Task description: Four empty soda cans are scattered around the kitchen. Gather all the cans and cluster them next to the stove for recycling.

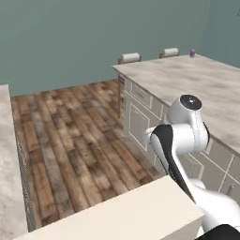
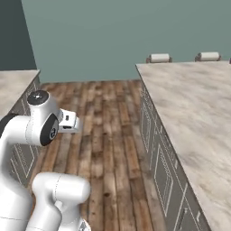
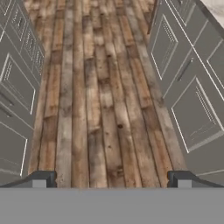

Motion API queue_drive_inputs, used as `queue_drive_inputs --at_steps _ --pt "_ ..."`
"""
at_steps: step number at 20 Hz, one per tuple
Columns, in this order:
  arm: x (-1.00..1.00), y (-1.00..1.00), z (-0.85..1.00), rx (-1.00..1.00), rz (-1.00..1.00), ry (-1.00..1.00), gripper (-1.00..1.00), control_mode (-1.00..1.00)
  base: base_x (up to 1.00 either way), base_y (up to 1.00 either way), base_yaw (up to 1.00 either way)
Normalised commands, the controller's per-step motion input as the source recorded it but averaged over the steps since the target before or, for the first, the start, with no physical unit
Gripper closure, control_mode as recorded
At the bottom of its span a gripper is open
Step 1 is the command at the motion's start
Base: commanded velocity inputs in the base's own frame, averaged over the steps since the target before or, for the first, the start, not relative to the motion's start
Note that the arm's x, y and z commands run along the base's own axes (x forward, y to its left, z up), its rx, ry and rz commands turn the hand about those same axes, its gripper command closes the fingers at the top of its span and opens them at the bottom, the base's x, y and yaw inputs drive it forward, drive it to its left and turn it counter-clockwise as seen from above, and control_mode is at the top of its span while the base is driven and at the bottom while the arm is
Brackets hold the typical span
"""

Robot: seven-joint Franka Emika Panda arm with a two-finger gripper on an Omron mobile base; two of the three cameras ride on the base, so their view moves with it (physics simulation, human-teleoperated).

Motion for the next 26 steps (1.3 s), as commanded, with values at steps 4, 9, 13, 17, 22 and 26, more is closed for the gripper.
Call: queue_drive_inputs --at_steps 4,9,13,17,22,26 --pt "0.00 0.00 0.00 0.00 0.00 0.00 -1.00 1.00 1.00 0.40 0.00" --pt "0.00 0.00 0.00 0.00 0.00 0.00 -1.00 1.00 1.00 0.29 0.00" --pt "0.00 0.00 0.00 0.00 0.00 0.00 -1.00 1.00 1.00 0.21 -0.01" --pt "0.00 0.00 0.00 0.00 0.00 0.00 -1.00 1.00 1.00 0.24 -0.02" --pt "0.00 0.00 0.00 0.00 0.00 0.00 -1.00 1.00 1.00 0.25 -0.02" --pt "0.00 0.00 0.00 0.00 0.00 0.00 -1.00 1.00 1.00 0.28 -0.03"
